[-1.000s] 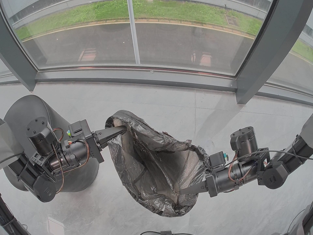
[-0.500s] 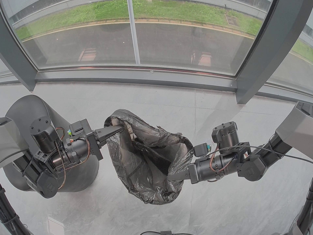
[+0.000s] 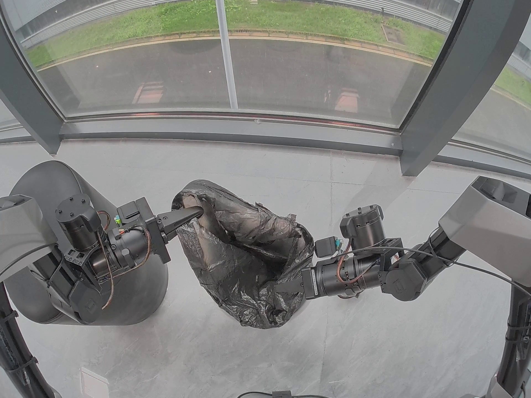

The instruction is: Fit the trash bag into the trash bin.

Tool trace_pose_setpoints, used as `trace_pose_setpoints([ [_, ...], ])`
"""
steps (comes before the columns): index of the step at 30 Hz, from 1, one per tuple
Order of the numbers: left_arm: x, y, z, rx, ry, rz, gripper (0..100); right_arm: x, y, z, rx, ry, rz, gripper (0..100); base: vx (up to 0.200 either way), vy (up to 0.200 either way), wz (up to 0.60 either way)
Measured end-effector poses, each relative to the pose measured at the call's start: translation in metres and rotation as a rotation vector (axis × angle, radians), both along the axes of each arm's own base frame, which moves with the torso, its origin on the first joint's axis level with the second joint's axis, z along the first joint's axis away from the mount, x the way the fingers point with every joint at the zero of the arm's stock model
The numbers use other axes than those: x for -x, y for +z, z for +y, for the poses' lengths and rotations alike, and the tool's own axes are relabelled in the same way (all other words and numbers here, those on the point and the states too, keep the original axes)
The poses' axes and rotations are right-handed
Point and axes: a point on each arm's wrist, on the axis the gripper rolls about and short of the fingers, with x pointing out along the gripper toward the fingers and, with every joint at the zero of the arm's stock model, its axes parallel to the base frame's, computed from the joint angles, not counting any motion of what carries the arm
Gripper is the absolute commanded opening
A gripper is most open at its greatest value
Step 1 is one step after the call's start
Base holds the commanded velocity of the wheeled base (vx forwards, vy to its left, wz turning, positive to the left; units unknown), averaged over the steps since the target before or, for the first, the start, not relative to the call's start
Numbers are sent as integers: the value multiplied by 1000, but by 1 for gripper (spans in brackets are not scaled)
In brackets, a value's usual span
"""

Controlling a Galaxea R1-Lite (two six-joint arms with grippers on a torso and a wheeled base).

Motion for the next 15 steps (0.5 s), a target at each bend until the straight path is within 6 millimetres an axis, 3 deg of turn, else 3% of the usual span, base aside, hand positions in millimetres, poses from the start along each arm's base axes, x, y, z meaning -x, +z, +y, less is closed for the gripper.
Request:
trace_pose_setpoints([
  [8,-5,-6,2,-3,8,13,0,-6,-7,3,5,-3,4,0,0,0,0],
  [15,0,-12,2,-9,5,44,0,6,-20,-6,42,-1,48,0,0,0,0],
])
